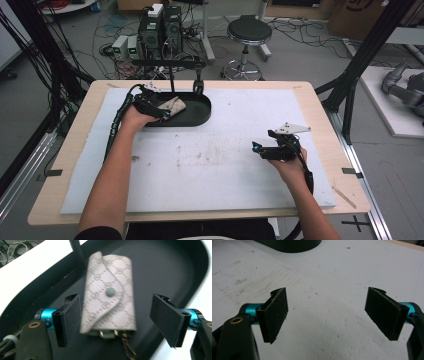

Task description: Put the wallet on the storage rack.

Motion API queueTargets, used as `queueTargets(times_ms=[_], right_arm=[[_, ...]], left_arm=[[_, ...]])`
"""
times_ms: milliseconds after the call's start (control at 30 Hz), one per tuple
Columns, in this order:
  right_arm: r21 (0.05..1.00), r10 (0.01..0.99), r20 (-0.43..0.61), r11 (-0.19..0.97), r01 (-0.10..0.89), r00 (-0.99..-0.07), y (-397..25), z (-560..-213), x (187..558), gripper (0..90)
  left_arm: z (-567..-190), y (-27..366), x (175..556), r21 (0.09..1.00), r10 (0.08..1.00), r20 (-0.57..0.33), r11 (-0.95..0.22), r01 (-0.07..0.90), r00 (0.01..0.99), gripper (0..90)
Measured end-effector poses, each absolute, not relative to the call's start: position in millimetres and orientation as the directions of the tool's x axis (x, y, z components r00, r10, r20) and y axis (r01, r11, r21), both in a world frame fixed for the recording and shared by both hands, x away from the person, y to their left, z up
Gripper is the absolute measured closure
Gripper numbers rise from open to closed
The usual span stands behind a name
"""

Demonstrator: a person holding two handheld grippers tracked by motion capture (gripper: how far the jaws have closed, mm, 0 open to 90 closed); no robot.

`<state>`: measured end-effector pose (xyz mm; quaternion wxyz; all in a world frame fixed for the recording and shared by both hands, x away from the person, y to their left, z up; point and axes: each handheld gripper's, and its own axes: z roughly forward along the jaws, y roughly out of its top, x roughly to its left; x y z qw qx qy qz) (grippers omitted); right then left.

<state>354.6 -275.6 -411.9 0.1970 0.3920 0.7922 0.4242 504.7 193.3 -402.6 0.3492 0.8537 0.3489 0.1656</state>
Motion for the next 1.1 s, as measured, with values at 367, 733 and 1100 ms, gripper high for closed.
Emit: queueTargets(times_ms=[367,733,1100], right_arm=[[0.833,0.789,0.023,0.325,0.448,-0.614,-276.1,-411.4,354.8,19.1],[0.838,0.787,0.018,0.324,0.439,-0.617,-277.4,-410.4,354.6,19.1],[0.841,0.788,0.018,0.321,0.436,-0.616,-278.3,-410.0,355.2,19.1]], left_arm=[[-384.6,197.4,453.4,0.774,0.698,0.038,-0.473,0.421,0.715,23.4],[-384.6,191.5,397.9,0.804,0.663,0.035,-0.464,0.373,0.748,19.1],[-389.3,193.4,355.6,0.863,0.654,0.024,-0.394,0.314,0.756,18.9]])
